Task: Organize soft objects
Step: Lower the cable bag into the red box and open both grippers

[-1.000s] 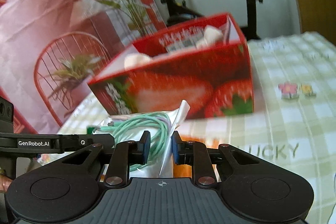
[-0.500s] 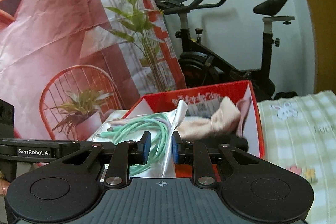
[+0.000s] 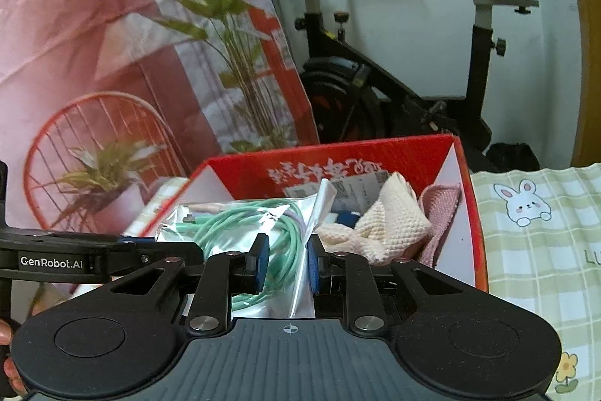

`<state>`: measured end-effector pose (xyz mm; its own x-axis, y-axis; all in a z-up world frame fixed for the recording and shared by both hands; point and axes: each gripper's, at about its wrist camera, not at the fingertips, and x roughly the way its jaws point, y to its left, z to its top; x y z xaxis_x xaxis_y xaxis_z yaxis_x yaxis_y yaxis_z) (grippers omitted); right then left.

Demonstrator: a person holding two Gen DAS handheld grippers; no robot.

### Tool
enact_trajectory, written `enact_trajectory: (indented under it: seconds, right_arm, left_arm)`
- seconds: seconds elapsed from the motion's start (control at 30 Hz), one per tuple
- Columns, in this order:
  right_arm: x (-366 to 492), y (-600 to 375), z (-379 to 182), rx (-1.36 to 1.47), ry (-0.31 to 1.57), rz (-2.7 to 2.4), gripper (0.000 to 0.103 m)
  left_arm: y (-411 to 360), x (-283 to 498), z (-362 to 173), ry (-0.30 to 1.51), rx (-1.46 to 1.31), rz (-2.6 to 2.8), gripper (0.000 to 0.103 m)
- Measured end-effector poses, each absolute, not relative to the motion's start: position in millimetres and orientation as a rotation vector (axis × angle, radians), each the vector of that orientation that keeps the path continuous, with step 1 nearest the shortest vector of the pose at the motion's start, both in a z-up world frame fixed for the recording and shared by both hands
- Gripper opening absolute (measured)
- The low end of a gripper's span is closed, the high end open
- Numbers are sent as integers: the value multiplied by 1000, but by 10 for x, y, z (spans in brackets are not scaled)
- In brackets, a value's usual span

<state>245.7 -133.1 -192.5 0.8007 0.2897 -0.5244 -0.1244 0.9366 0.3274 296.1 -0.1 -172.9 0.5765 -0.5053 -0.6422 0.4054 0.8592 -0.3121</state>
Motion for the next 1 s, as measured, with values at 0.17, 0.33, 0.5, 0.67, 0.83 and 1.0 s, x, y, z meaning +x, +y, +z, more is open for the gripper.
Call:
enact_trajectory:
  seconds: [0.17,0.33,0.5,0.67,0.83,1.0]
  right_arm:
    - [2626,-1302,-2044,243,681,203,20]
    - [2740,-1215,-2153,178,783,191,20]
    - [2806,-1161,-2233,149,857,177,20]
    - [2840,-1170,-2297,142,904,169,22]
    - [2845,-1164,-2302,128,929,152,28]
    - [2727,-1170,-2190,141,868,143,33]
  left_arm:
    - [-78,3044,-1838,853,-96,-523,33]
    - [-152,3069,-1922,909,-27,-509,33]
    - [-165,3089,-1992,954,6,-503,33]
    - [-195,3072,-2019,969,21,-495,33]
    - [-195,3043,-1980,953,41,-489,44]
    - [-170,2962,-1834,895,57,-481,73]
